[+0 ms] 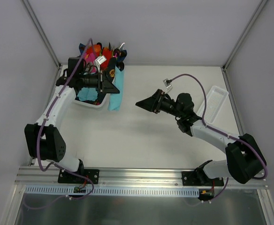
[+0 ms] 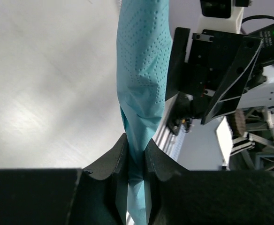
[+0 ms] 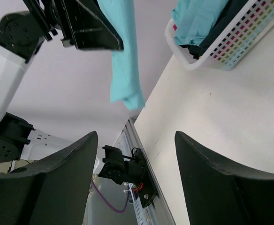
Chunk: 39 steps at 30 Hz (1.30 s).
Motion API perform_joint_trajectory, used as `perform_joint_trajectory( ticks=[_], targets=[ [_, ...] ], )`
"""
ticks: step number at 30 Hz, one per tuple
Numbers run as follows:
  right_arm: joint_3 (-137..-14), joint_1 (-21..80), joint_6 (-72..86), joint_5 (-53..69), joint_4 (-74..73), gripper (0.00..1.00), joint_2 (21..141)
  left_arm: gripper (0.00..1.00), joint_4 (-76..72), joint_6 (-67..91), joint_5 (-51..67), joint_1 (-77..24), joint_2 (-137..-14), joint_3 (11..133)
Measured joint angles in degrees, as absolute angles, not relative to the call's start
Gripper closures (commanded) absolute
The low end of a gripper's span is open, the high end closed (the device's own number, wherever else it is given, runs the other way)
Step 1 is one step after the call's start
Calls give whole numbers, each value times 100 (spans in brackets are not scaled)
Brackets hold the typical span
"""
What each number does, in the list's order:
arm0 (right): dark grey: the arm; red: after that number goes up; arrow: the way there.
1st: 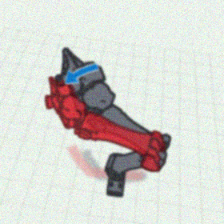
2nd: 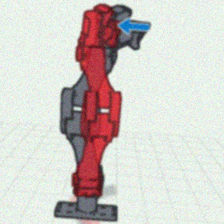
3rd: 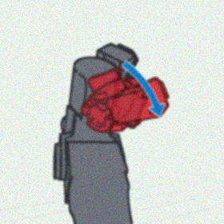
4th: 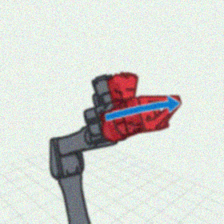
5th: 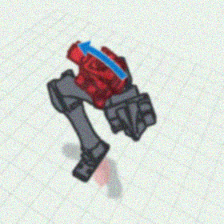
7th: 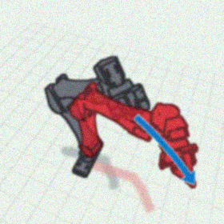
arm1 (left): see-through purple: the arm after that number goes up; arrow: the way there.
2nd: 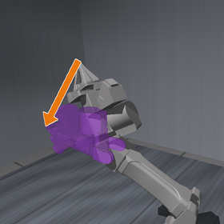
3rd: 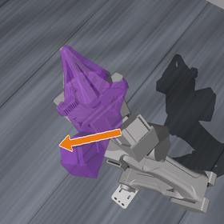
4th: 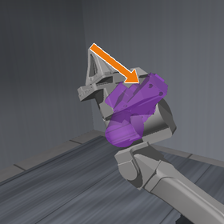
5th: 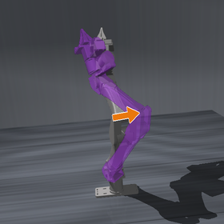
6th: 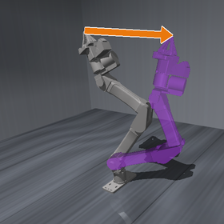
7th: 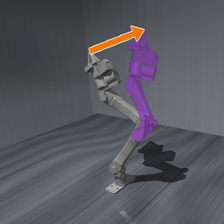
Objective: Place the utensils on the paper napkin and roll it up
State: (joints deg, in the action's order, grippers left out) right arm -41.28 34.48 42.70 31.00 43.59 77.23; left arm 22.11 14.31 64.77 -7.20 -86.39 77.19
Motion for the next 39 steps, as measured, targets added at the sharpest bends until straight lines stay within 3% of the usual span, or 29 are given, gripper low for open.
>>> perform_joint_trajectory(
  ticks=[9, 16, 39],
  targets=[
    [-4108, 3275, 4121, 3236, 3968, 5, 7644, 100, 4772, -1133, 6316, 145, -10650, 10884],
    [-4101, 3275, 4108, 3267, 3913, 1, 7647, 100, 6335, -2530, 6014, 451, -12116, 12744],
    [-4042, 3275, 4108, 3319, 3824, 1, 7762, 100, 7146, -3607, 5494, 456, -13089, 12851]
  ],
)
